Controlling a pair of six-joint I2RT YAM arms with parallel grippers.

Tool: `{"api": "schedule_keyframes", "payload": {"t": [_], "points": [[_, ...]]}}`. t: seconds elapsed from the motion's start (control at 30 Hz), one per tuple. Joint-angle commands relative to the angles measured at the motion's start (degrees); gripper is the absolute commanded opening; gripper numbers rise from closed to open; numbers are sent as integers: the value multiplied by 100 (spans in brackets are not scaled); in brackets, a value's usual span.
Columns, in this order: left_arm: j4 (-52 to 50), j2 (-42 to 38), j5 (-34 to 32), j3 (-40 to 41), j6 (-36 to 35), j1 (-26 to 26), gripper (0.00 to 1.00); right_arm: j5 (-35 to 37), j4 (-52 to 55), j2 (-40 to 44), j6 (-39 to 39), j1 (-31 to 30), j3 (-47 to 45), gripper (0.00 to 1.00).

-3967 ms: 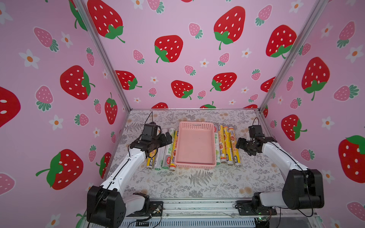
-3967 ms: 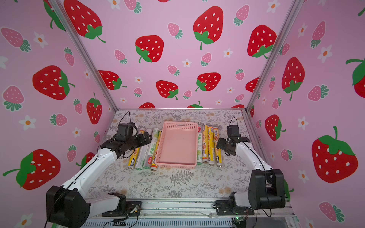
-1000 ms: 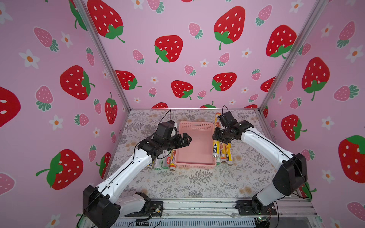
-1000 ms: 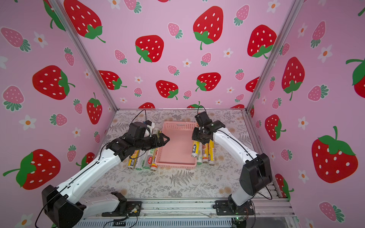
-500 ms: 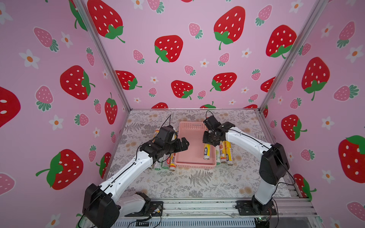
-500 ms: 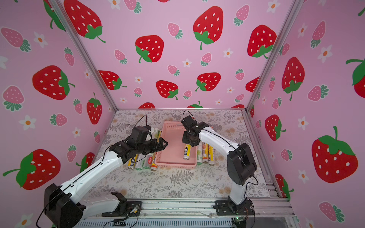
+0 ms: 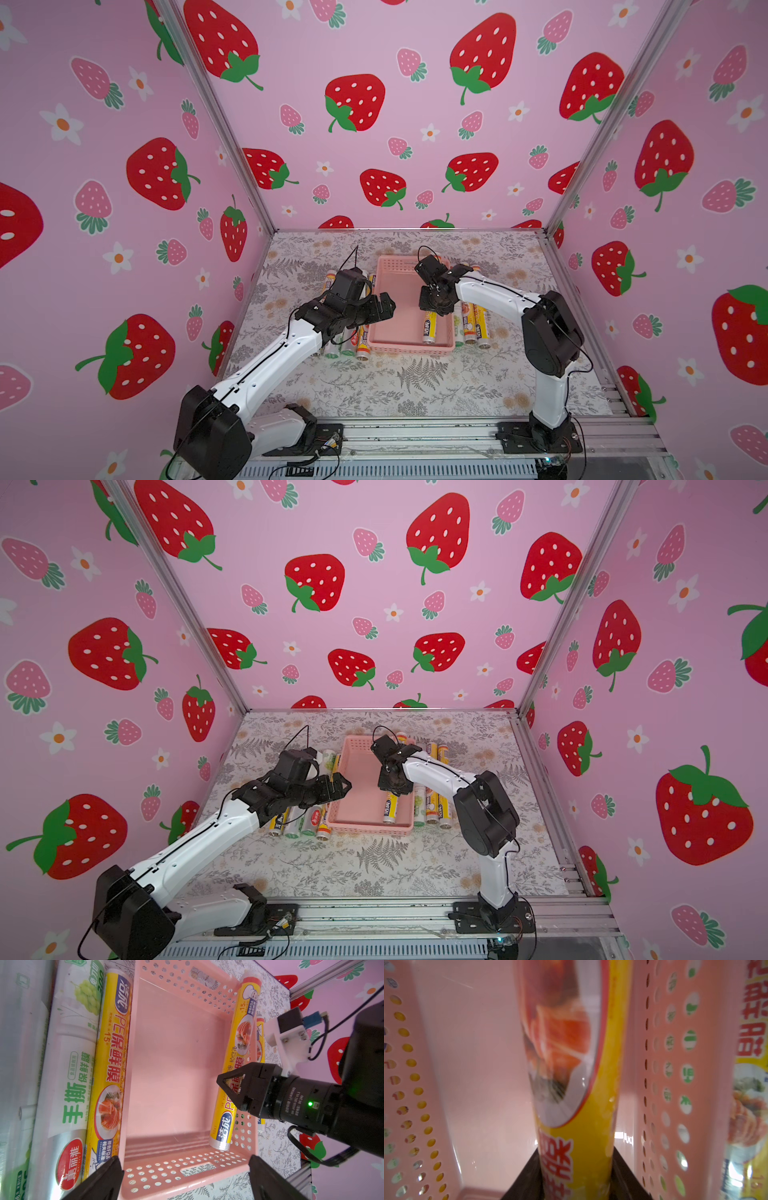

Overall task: Put the plastic wrap into the basket
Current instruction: Place the plastic wrap in the basket.

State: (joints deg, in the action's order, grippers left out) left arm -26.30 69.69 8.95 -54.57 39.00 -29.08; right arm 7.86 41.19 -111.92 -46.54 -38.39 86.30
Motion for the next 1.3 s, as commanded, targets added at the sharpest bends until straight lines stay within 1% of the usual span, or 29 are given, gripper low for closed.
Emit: {"api": "schedule_keyframes", "payload": {"t": [0.0,0.07,0.17,0.37,0.5,0.63,0.7,0.8,0.9,0.93,0.97,1.07,1.17,1.27], "points": [[117,-26,-44,93,20,34,100,107,40,-105,-40,-44,18,21],[123,16,39,80,4,34,100,71,36,-176,-6,-45,44,25],[34,53,89,70,-42,34,100,100,48,-243,23,-75,54,25],[99,34,19,245,2,32,100,209,161,-205,47,-197,45,25],[125,127,63,210,-4,33,100,7,234,-155,74,-218,70,25],[173,253,123,139,5,29,100,-6,345,-140,122,-249,106,25],[223,327,167,88,-3,33,100,21,488,-167,158,-251,115,29],[122,411,152,-25,-24,33,99,82,608,-261,196,-256,156,42],[49,361,98,-41,-46,28,100,203,708,-313,226,-250,236,51],[55,324,55,-7,-41,34,100,257,751,-305,233,-250,273,51],[108,277,9,48,-15,42,100,349,775,-282,231,-248,305,56],[179,220,44,72,3,108,100,582,948,-219,265,-263,496,59],[-27,212,6,-17,-66,123,100,728,1057,-40,265,-276,551,60],[1,181,168,-42,-170,133,100,850,1081,76,399,-307,682,61]]}}
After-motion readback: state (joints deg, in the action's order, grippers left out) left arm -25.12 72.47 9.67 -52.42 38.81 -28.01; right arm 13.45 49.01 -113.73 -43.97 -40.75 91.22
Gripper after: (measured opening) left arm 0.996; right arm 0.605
